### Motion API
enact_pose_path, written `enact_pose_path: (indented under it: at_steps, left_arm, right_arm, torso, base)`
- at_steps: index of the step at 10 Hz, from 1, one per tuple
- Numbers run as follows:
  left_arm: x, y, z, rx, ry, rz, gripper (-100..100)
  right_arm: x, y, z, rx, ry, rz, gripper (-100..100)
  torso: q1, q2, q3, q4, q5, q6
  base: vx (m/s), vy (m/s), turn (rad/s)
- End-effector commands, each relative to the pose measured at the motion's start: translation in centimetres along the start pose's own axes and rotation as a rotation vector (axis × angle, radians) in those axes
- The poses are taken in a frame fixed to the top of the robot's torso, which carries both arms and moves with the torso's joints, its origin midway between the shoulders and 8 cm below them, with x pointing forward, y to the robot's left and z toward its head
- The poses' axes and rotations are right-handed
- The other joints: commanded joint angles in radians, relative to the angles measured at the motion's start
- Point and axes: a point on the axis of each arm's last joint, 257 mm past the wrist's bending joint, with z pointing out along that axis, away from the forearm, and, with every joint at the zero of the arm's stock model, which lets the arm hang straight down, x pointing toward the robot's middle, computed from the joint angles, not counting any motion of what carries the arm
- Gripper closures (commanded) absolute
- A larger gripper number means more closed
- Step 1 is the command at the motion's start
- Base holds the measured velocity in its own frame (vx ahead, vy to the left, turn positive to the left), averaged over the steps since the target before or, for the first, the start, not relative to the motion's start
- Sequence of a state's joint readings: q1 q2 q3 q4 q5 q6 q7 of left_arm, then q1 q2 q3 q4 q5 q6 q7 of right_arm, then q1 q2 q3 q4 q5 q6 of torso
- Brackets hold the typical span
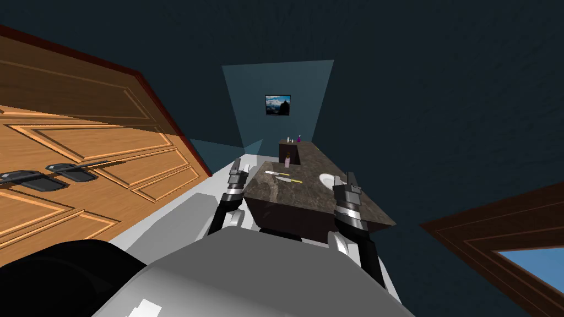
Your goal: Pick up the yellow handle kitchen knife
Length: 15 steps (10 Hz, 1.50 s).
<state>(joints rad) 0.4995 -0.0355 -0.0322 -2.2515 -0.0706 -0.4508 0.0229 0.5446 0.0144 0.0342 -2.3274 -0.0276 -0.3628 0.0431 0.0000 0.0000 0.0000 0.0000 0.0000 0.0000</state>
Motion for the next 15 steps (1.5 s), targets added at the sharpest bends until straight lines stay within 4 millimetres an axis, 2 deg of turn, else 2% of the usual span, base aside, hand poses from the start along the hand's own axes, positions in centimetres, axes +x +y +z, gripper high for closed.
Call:
enact_pose_path:
  at_steps: [1,5,8,10,11,12,13,14,15]
  left_arm:
    - [0.2,0.9,0.1,-0.022,0.033,0.024,-100]
    - [-0.5,5.5,0.7,-0.134,0.113,0.126,-100]
    - [-1.2,7.6,0.9,-0.193,0.123,0.160,-100]
    - [-3.2,10.8,1.5,-0.268,0.129,0.227,-100]
    - [-3.4,11.5,1.3,-0.298,0.124,0.229,-100]
    - [-4.7,13.1,1.7,-0.335,0.119,0.262,-100]
    - [-4.9,13.6,1.6,-0.356,0.115,0.263,-100]
    - [-6.4,15.1,2.0,-0.391,0.104,0.295,-100]
    - [-6.6,15.6,1.8,-0.415,0.100,0.297,-100]
  right_arm:
    - [0.0,0.0,0.0,0.000,0.000,0.000,0]
    - [0.0,0.0,0.0,0.000,0.000,0.000,0]
    - [0.0,0.0,0.0,0.000,0.000,0.000,0]
    - [0.0,0.0,0.0,0.000,0.000,0.000,0]
    - [0.0,0.0,0.0,0.000,0.000,0.000,0]
    - [0.0,0.0,0.0,0.000,0.000,0.000,0]
    - [0.0,0.0,0.0,0.000,0.000,0.000,0]
    - [0.0,0.0,0.0,0.000,0.000,0.000,0]
    - [0.0,0.0,0.0,0.000,0.000,0.000,0]
  torso:
    - [0.000,0.000,0.000,0.000,0.000,0.000]
    - [0.005,0.004,0.002,0.001,0.001,0.000]
    - [0.005,0.004,0.002,0.001,0.001,0.000]
    - [0.004,0.002,0.001,0.000,0.001,0.000]
    - [0.006,0.004,0.002,0.001,0.001,0.000]
    - [0.005,0.004,0.002,0.001,0.001,0.000]
    - [0.006,0.005,0.003,0.001,0.001,0.000]
    - [0.005,0.004,0.002,0.001,0.001,0.000]
    - [0.004,0.004,0.002,0.001,0.001,0.000]
  base:
    - [-0.015,0.019,-0.046]
    - [-0.063,0.061,-0.116]
    - [-0.054,0.052,-0.079]
    - [-0.056,0.065,-0.193]
    - [-0.075,0.070,-0.061]
    - [-0.084,0.068,-0.129]
    - [-0.062,0.058,-0.111]
    - [-0.070,0.053,-0.185]
    - [-0.055,0.042,-0.096]
